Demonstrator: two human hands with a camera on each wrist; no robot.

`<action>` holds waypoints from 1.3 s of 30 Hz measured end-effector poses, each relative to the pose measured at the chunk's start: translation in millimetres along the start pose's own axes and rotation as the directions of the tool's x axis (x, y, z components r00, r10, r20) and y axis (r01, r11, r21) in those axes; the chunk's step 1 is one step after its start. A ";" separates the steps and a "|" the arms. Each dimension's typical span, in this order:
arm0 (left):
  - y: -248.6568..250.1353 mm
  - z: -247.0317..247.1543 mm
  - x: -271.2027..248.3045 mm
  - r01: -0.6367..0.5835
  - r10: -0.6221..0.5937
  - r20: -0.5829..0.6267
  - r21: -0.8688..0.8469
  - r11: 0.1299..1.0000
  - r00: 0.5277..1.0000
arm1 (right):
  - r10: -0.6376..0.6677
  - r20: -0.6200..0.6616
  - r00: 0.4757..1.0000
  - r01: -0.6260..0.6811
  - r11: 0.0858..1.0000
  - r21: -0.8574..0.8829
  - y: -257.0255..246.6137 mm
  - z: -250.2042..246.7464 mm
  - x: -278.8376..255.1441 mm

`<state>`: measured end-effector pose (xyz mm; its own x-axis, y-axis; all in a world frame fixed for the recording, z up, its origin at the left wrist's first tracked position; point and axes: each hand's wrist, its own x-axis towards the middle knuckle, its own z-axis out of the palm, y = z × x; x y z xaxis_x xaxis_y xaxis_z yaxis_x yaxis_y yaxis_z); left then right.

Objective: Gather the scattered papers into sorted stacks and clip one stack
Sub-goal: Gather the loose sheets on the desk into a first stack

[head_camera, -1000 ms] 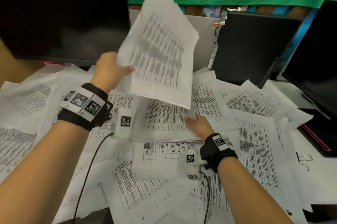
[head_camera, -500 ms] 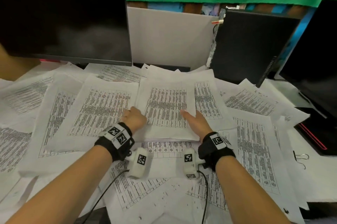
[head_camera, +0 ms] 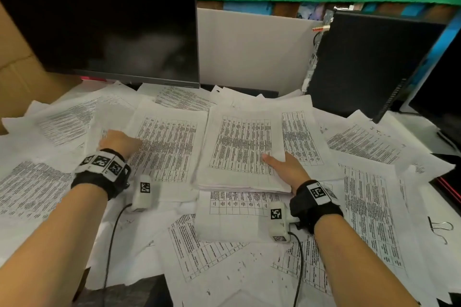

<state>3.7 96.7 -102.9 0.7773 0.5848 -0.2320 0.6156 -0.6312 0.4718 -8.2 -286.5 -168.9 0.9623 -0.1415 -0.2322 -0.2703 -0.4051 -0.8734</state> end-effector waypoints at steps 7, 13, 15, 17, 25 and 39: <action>8.5 1.0 -32.1 -0.335 0.315 0.188 0.086 0.938 0.930 | 0.001 -0.005 1.000 -0.001 1.000 0.020 -3.8 -0.4 -5.6; 65.7 -49.7 -94.8 -0.661 0.659 -0.436 0.174 0.730 0.613 | -0.018 -0.001 1.000 0.018 1.000 0.003 -2.8 0.6 -7.6; 86.7 -74.6 -113.2 -0.750 0.640 -0.553 0.041 0.660 0.533 | -0.015 -0.009 1.000 0.015 1.000 0.021 -2.1 1.1 -8.3; 106.4 -84.9 -119.6 -0.776 0.620 -0.557 -0.071 0.627 0.552 | 0.000 -0.013 1.000 0.001 1.000 0.031 -2.2 0.9 -7.2; 132.7 20.6 -78.2 -0.596 0.612 -0.062 -0.322 0.736 0.789 | 0.035 -0.049 0.998 -0.039 0.997 -0.073 -14.1 1.4 -12.4; 113.7 103.2 -73.5 -0.394 0.357 0.415 0.005 0.919 0.837 | 0.018 0.064 0.998 -0.021 0.998 0.057 -10.5 -2.8 -20.7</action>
<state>29.9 -70.6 -119.9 0.9240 0.0528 -0.3787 0.2598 -0.8134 0.5205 -25.4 -281.8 -153.7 0.9573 -0.0904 -0.2746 -0.2887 -0.3494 -0.8914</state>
